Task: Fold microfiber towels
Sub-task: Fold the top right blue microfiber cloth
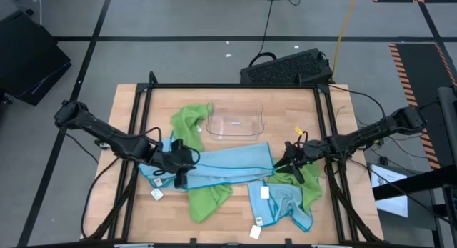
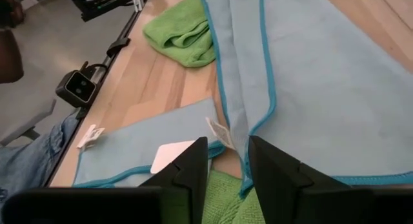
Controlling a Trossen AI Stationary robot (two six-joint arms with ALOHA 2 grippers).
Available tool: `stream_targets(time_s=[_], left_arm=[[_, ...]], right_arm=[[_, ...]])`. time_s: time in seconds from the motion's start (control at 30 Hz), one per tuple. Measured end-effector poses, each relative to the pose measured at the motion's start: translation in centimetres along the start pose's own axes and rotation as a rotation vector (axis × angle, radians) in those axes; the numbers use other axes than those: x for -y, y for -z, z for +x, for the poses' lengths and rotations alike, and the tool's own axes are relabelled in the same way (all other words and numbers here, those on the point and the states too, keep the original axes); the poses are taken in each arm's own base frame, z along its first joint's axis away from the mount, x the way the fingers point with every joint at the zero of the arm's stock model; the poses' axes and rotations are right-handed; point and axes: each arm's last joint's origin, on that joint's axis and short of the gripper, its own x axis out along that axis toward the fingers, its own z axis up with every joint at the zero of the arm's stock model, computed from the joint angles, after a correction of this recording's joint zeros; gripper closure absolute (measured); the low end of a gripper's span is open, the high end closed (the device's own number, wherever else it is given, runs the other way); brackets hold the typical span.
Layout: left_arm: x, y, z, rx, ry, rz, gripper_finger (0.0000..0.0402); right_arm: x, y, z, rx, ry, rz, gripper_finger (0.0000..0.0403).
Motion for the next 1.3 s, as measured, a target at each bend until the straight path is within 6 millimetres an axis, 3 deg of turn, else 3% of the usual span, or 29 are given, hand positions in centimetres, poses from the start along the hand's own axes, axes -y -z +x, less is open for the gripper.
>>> stream_targets(time_s=[0.23,0.73,0.97,1.1,1.3], left_arm=[[-1.2,2.8,1.5,-0.049,-0.070,-0.154,0.0320],[-0.1,5.5,2.7,0.000,0.109,-0.215,0.0320],[1.7,4.8,2.0,0.069,0.286,-0.280,0.0320],[3.0,3.5,1.1,0.135,0.342,-0.209,0.0320],[3.0,2.6,0.3,0.175,0.161,-0.148,0.0321]], right_arm=[[-0.7,0.3,0.0,0.001,0.007,0.018,0.0296],[-1.6,1.4,0.5,-0.032,0.041,0.033,0.0296],[-1.7,2.1,1.4,-0.072,0.038,0.035,0.0296],[-1.8,2.5,1.9,-0.087,0.033,0.035,0.0296],[-2.1,2.9,2.6,-0.089,0.011,0.029,0.0296]])
